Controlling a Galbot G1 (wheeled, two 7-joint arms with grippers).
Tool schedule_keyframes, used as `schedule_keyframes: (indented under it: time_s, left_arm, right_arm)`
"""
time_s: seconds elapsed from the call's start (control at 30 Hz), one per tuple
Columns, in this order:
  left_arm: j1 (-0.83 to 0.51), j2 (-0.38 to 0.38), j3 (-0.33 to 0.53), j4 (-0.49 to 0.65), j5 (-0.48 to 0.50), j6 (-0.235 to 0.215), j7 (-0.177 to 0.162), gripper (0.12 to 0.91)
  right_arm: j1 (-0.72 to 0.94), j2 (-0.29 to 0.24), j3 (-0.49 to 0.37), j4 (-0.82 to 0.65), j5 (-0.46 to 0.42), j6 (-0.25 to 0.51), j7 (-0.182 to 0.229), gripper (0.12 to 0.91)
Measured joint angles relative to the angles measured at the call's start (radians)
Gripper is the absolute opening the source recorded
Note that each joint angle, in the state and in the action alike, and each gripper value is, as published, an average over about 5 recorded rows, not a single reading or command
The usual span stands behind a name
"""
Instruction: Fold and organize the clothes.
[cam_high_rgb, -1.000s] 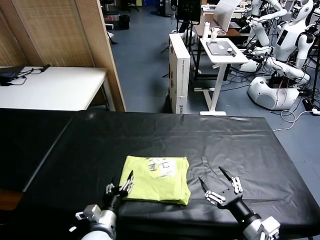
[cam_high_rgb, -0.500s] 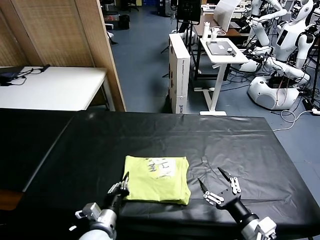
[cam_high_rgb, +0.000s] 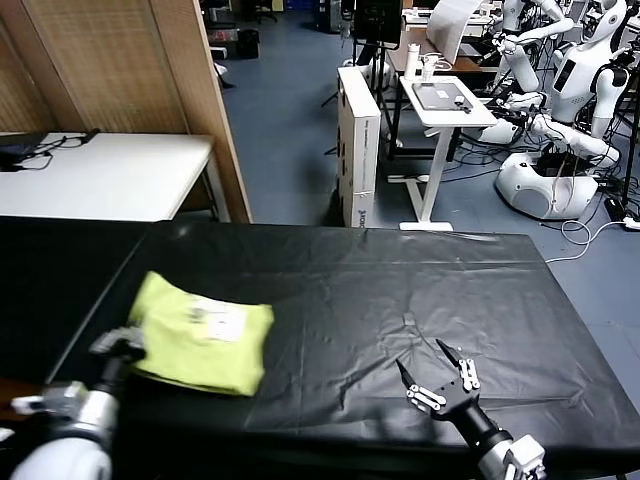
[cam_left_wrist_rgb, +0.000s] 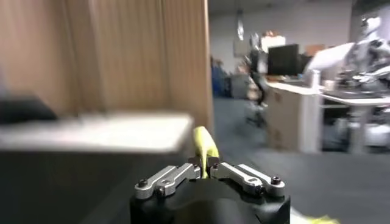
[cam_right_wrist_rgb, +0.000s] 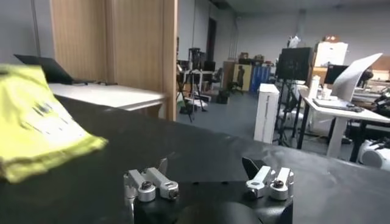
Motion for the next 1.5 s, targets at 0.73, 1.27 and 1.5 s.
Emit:
schedule_keyframes:
  time_s: [0.73, 1.27, 1.5]
  left_arm:
    - [-0.048, -0.166, 0.484, 0.241, 0.049, -0.040, 0.005, 0.468]
    - [-0.031, 0.000, 0.376, 0.136, 0.004, -0.035, 0.039, 0.907]
    - [-0.010, 0.105, 0.271, 0.127, 0.028, -0.094, 0.072, 0.907]
  right_arm:
    - [-0.029, 0.023, -0.020, 0.027, -0.016, -0.028, -0.002, 0.907]
    - [0.138, -0.021, -0.189, 0.031, 0.410, -0.315, 0.178, 0.907]
    - [0.238, -0.028, -0.289, 0.011, 0.523, -0.413, 0.265, 0.907]
